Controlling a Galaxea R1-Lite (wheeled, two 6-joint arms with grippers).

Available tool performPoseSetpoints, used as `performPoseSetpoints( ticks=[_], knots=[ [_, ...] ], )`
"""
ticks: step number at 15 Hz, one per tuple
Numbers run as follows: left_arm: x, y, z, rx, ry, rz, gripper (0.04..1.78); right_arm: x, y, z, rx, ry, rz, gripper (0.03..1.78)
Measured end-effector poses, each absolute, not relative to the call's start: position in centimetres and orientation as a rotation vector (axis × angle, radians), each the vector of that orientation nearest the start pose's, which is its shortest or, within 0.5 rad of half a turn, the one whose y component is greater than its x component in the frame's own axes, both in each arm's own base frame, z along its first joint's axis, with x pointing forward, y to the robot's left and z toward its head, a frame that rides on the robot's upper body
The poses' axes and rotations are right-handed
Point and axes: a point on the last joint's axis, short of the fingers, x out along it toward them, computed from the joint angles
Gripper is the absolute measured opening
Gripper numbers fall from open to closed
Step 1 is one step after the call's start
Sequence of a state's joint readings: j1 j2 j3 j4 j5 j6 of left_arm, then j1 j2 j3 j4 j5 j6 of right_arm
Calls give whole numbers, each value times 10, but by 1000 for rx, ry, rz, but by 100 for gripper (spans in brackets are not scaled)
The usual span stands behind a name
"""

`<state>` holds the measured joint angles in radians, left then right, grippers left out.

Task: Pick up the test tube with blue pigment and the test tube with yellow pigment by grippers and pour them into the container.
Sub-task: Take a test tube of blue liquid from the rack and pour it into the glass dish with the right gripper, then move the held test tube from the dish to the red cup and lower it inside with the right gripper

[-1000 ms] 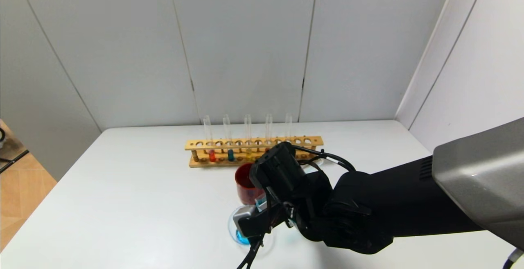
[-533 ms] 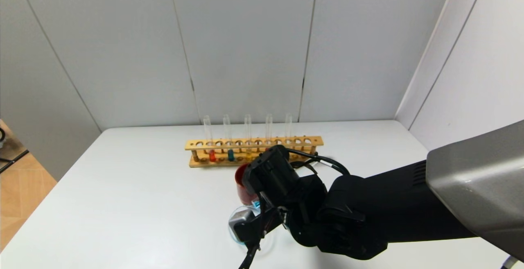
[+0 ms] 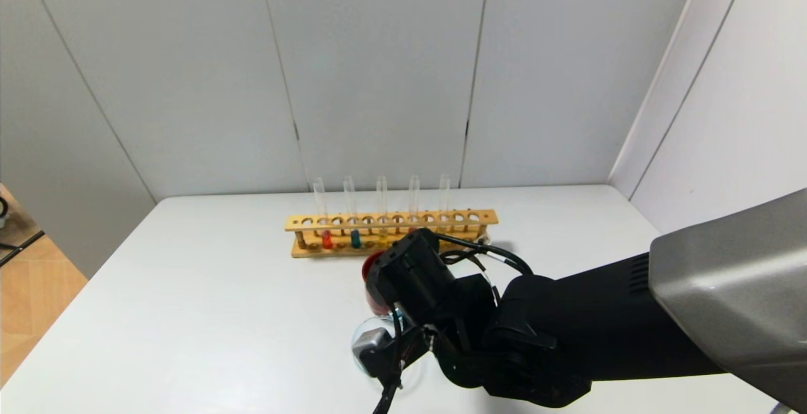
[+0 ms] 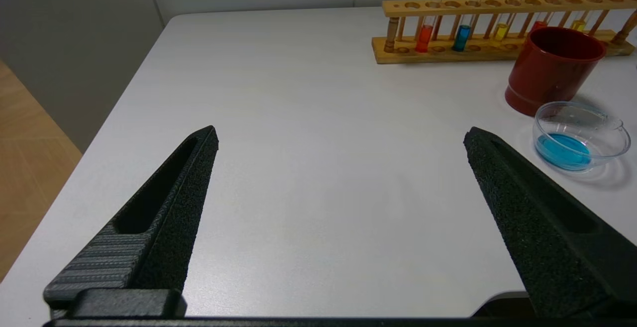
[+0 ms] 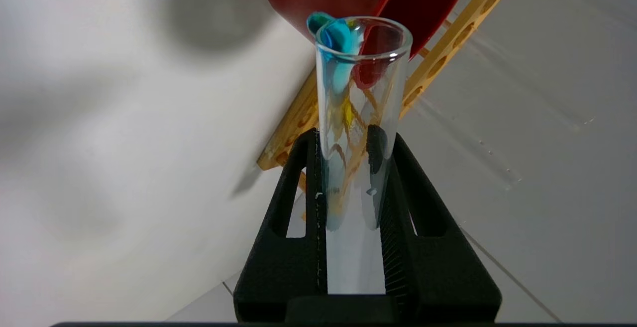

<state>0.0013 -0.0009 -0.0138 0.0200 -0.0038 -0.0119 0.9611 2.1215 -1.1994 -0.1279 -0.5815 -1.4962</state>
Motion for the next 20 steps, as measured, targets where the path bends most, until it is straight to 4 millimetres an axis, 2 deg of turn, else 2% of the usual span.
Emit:
performPoseSetpoints(
  ticks=[13,17,20],
  knots=[
    [-24,0,77,-12,5,-2,175,234,325,95,-2018,169,730,39],
    [-24,0,77,-12,6,-3,175,237,332,110,-1814,127,692,39],
    [-24,0,77,-12,5,-3,175,235,333,122,-1545,152,687,39]
  ],
)
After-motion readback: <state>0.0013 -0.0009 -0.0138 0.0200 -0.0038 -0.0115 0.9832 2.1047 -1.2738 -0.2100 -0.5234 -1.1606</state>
